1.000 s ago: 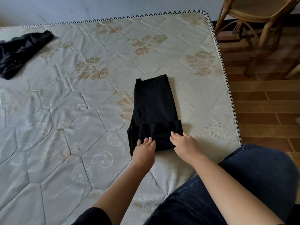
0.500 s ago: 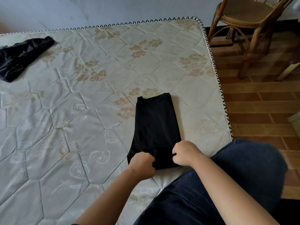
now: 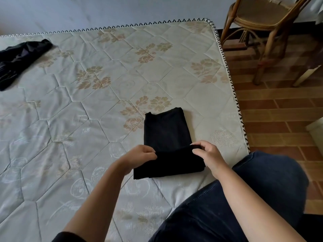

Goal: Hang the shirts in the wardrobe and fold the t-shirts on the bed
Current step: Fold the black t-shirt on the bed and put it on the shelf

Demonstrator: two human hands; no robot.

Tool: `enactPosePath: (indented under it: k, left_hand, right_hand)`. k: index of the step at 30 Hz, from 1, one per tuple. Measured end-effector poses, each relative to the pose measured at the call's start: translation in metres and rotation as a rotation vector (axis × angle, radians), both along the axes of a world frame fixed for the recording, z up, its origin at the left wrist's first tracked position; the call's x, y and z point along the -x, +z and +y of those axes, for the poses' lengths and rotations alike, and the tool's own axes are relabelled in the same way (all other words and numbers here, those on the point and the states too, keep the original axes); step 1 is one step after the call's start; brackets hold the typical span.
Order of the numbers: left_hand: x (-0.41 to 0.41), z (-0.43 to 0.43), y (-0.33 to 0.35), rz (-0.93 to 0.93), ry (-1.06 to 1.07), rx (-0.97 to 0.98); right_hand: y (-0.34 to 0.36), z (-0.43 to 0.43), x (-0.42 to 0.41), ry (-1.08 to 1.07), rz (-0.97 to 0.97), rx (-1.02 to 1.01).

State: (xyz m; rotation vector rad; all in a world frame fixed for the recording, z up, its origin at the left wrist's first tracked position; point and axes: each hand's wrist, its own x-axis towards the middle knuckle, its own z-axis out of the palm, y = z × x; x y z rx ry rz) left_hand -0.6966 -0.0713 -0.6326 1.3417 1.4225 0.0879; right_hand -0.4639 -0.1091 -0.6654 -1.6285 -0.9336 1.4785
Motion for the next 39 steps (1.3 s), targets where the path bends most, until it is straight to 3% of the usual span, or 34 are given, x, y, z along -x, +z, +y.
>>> enactPosePath:
  k: [2, 5, 12, 15, 18, 23, 27, 34, 39]
  left_hand:
    - [0.005, 0.010, -0.002, -0.051, 0.063, 0.014]
    - [0.013, 0.023, -0.007, -0.168, 0.155, 0.105]
    - [0.021, 0.041, -0.026, -0.419, 0.393, 0.457]
    - [0.033, 0.035, -0.038, -0.505, 0.357, 0.558]
    - [0.037, 0.021, -0.048, -0.390, 0.304, 0.479]
    - [0.021, -0.001, -0.052, -0.238, 0.427, 0.169]
    - [0.014, -0.014, -0.055, -0.202, 0.511, 0.078]
    - [-0.002, -0.018, -0.067, 0.131, 0.528, -0.155]
    - [-0.011, -0.023, -0.068, 0.300, 0.497, -0.259]
  right_hand:
    - [-0.004, 0.002, -0.003, 0.010, 0.076, 0.047]
    - [-0.009, 0.004, -0.005, 0.121, 0.035, 0.122]
    - [-0.026, 0.014, -0.002, 0.243, -0.393, 0.106]
    - [-0.028, 0.020, 0.003, 0.235, -0.483, 0.138]
    - [-0.033, 0.025, 0.006, 0.240, -0.523, 0.119]
    - [-0.031, 0.030, 0.010, 0.346, -0.690, 0.050]
    - [-0.031, 0.033, 0.012, 0.384, -0.763, 0.022]
    - [-0.039, 0.039, 0.015, 0.273, -0.801, 0.057]
    - [-0.041, 0.046, 0.017, 0.312, -0.907, 0.040]
